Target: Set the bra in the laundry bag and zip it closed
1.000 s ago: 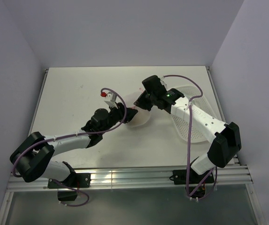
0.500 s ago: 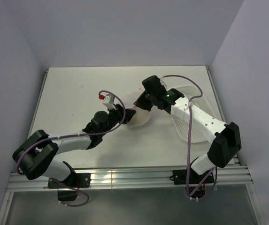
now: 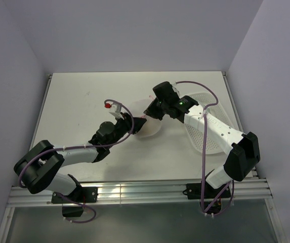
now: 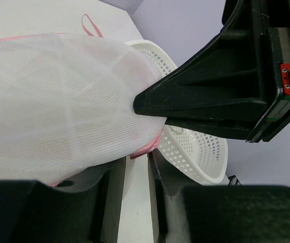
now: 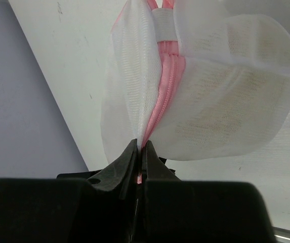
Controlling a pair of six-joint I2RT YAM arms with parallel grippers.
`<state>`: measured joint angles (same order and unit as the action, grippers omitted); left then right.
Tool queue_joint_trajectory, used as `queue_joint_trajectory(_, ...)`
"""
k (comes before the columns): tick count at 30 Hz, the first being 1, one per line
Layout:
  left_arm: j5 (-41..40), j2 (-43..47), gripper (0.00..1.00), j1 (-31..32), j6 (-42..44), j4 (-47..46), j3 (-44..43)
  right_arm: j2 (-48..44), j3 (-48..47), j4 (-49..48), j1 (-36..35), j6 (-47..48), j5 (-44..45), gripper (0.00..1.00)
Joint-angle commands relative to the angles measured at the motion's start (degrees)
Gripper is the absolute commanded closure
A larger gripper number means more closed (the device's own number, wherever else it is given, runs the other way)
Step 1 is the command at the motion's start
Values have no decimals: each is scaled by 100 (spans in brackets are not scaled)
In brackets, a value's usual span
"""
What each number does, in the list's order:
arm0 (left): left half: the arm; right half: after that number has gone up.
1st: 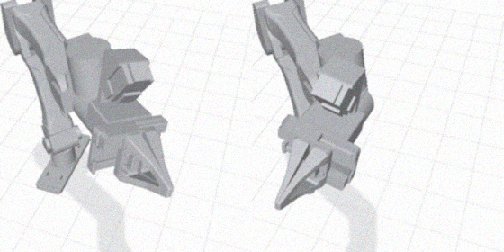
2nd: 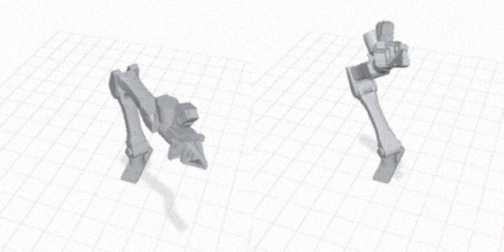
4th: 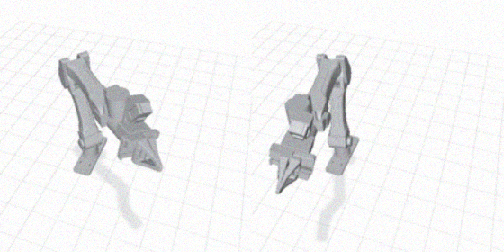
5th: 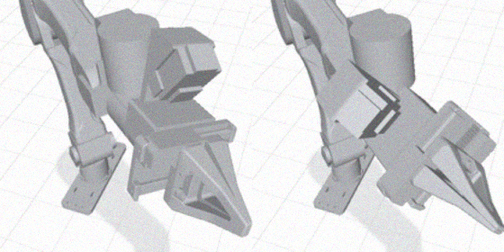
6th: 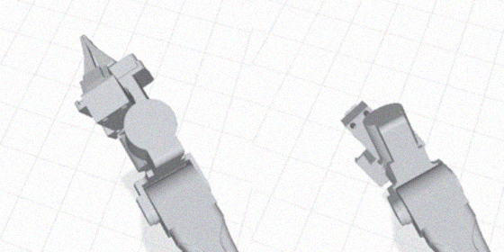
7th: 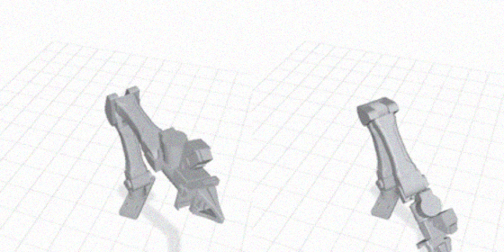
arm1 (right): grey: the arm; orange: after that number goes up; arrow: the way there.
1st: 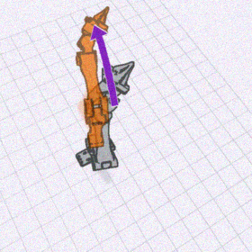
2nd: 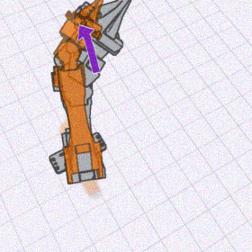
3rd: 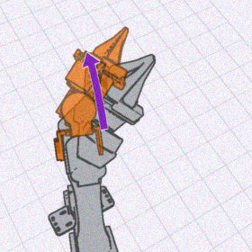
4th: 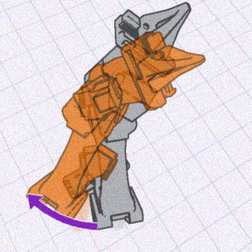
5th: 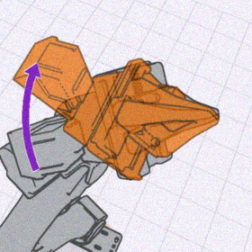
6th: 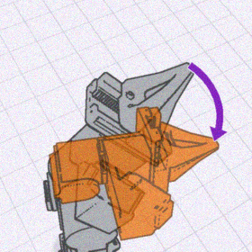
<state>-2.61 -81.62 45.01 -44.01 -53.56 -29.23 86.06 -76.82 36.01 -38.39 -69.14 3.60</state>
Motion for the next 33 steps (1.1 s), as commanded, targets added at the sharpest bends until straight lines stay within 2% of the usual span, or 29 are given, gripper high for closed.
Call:
queue_joint_trajectory(1,85,138,71,-54,121,-577,23,-72,-132,90,-89,77,-26,100)
queue_joint_trajectory(15,322,296,71,-45,384,-673,190,-28,-167,99,-81,77,-34,100)
queue_joint_trajectory(22,358,208,60,-54,384,-752,155,-10,-176,82,-81,94,-78,100)
queue_joint_trajectory(33,296,85,61,-45,437,-656,-38,-2,-202,73,-81,103,-149,100)
